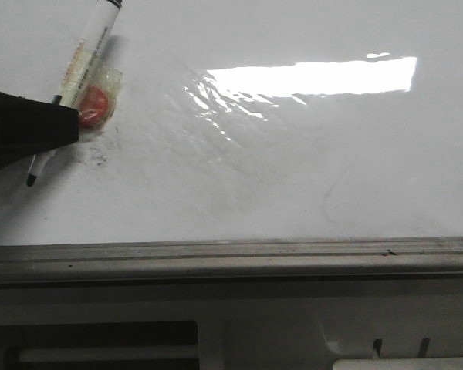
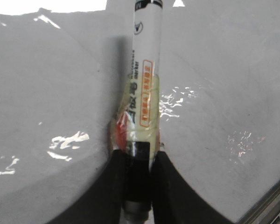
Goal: Write number 8 on whiteboard
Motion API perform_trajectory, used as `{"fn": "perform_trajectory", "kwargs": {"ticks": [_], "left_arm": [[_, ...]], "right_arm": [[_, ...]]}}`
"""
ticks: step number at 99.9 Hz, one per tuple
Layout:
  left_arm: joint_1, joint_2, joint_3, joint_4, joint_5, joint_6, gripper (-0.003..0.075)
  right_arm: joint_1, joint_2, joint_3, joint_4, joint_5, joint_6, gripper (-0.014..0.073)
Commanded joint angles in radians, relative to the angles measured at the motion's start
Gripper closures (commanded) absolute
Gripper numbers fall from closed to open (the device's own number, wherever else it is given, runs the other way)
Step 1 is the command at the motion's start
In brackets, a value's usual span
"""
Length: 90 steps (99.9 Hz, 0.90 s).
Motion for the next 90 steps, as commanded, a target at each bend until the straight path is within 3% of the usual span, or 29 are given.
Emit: {"fn": "perform_trajectory", "kwargs": {"ticks": [1, 14, 33, 45, 63, 70, 90], "left_arm": [[-0.006, -0.009, -0.027, 0.009, -0.054, -0.01, 0.0741], [-0.006, -0.009, -0.027, 0.075, -0.038, -0.01, 0.0741], [-0.01, -0.011, -0.029, 0.31, -0.042, -0.048, 0.0741], [-0.038, -0.011, -0.038, 0.37, -0.042, -0.074, 0.0741], [-0.087, -0.011, -0.055, 0.418, -0.051, -0.074, 0.0741], [-0.108, -0.011, -0.064, 0.418, -0.054, -0.074, 0.0741], [-0.128, -0.011, -0.085, 0.441, -0.056, -0.077, 0.0741]], "right_arm": [[0.037, 0.027, -0.036, -0.003, -0.098, 0.001, 0.0657], [0.072, 0.07, -0.038, -0.003, -0.094, 0.001, 0.0657], [0.129, 0.141, -0.086, 0.005, -0.083, -0.011, 0.0656], [0.215, 0.191, -0.15, 0.014, 0.001, -0.117, 0.0655], [0.388, 0.289, -0.244, 0.16, 0.034, -0.194, 0.0639], [0.445, 0.333, -0.282, 0.173, 0.034, -0.194, 0.0578], [0.561, 0.45, -0.368, 0.248, -0.045, -0.194, 0.03]]}}
